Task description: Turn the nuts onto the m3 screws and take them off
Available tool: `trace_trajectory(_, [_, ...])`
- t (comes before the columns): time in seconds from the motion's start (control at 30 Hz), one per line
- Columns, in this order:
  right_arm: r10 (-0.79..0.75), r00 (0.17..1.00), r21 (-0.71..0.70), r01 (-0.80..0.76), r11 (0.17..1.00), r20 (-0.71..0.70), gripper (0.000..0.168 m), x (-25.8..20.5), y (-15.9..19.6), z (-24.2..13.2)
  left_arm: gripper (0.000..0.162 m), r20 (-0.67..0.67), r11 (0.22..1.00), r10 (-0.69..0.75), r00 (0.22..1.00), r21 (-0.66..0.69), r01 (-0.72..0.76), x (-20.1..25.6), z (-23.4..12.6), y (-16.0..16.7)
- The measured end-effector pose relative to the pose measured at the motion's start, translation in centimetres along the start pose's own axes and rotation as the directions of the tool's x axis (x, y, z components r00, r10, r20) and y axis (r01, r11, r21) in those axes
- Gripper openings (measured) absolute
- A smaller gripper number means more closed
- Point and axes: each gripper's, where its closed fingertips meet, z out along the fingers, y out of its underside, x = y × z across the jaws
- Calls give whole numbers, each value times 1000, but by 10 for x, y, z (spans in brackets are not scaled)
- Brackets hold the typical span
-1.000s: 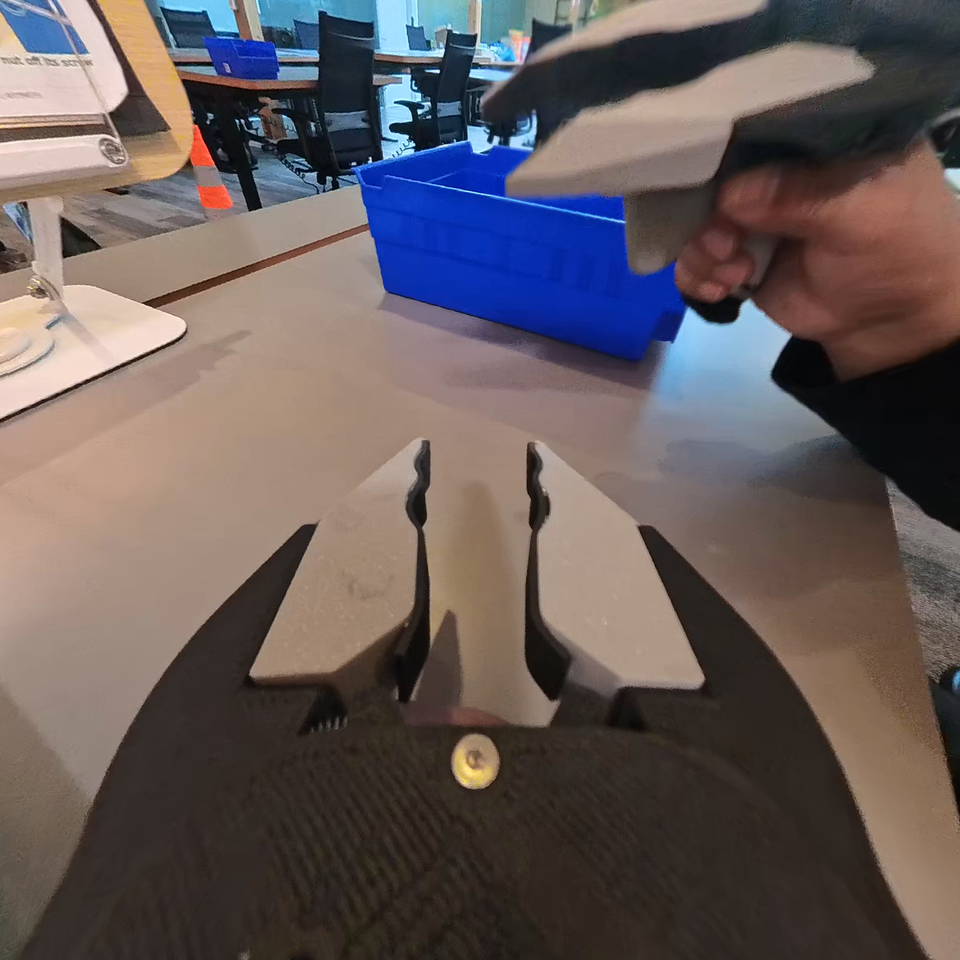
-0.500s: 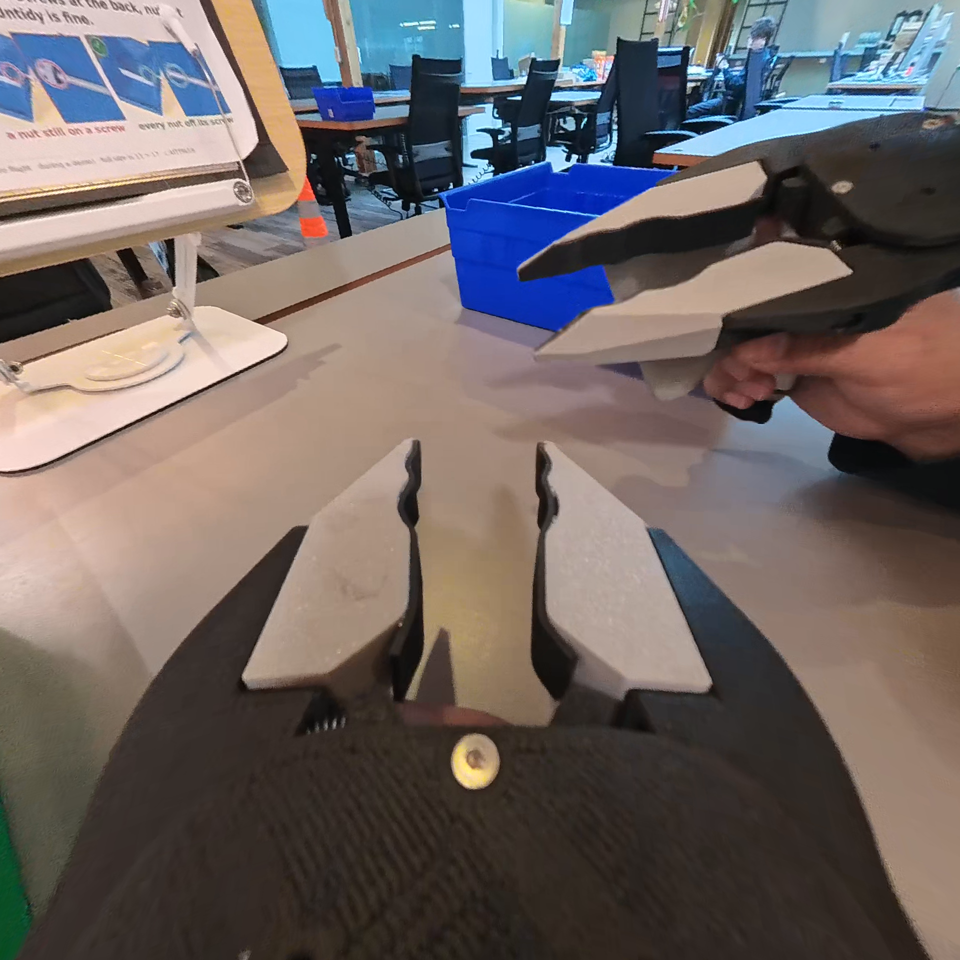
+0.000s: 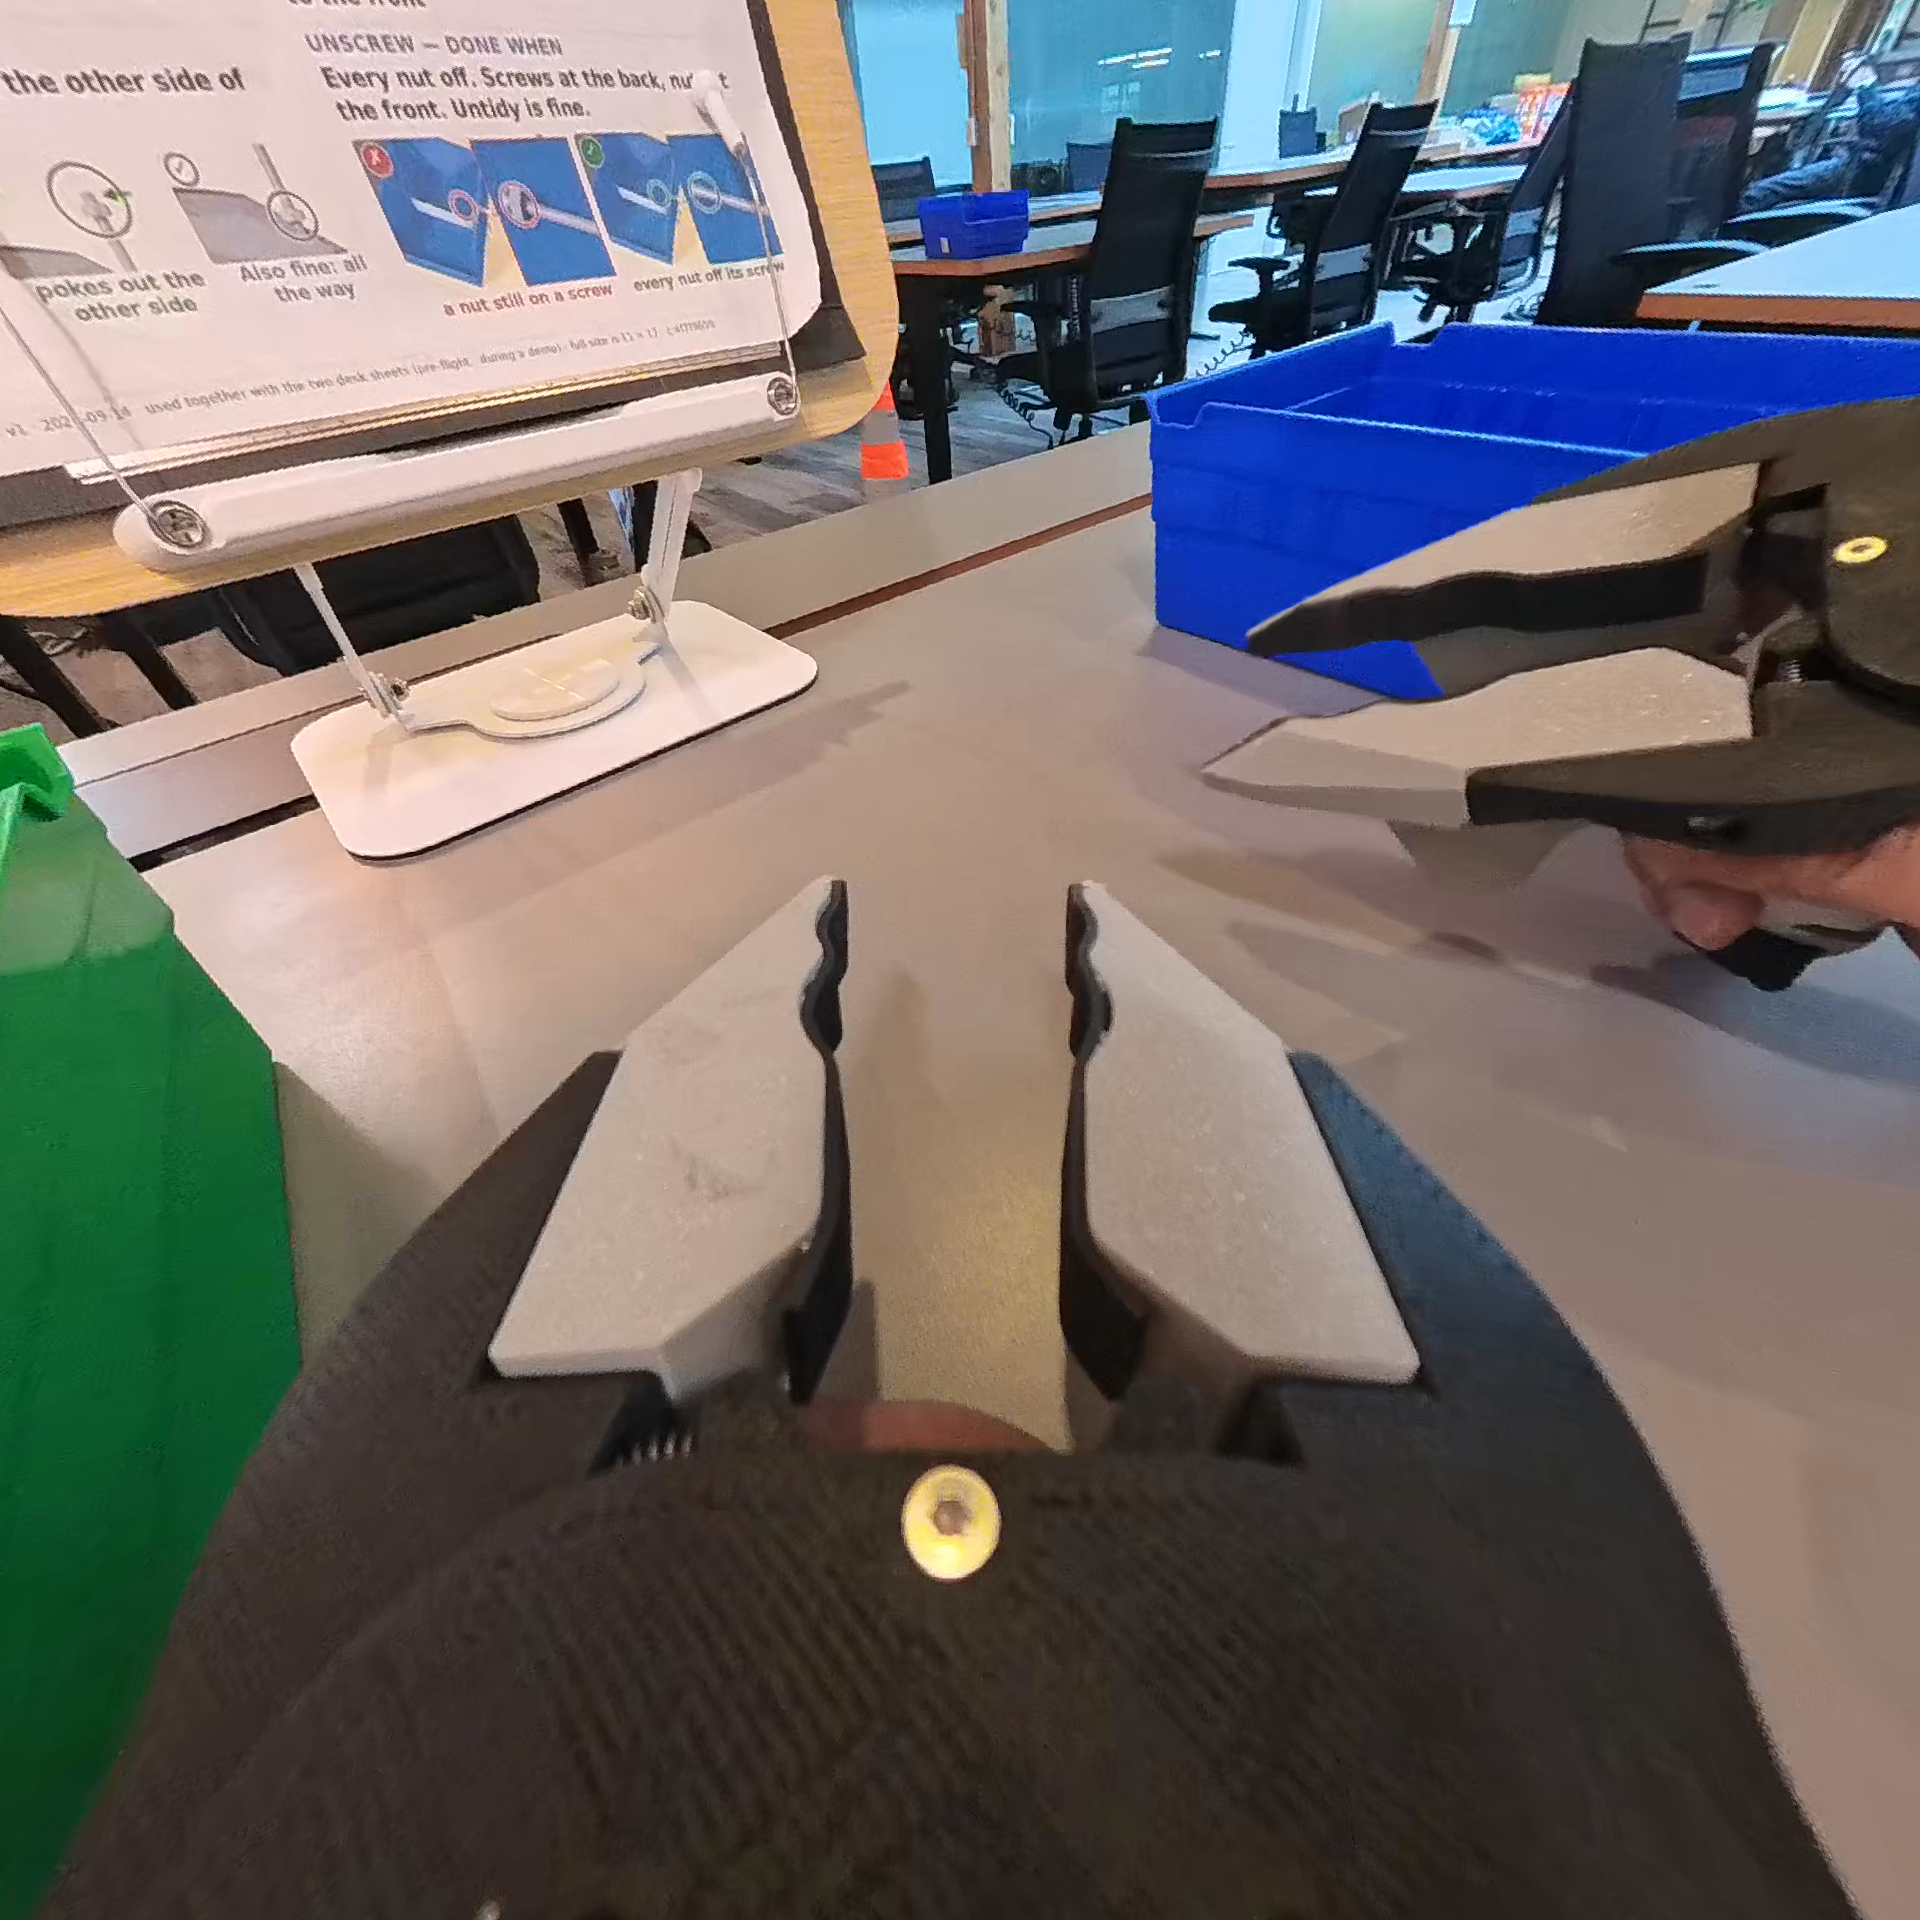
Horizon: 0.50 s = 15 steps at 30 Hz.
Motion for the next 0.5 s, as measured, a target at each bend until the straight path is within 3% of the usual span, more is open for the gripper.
trace_trajectory(0.5, [17,1000,0,-17,1000,-10,48,3,0,0,40,-4,1000,-16,1000,0,16,0,0,0])
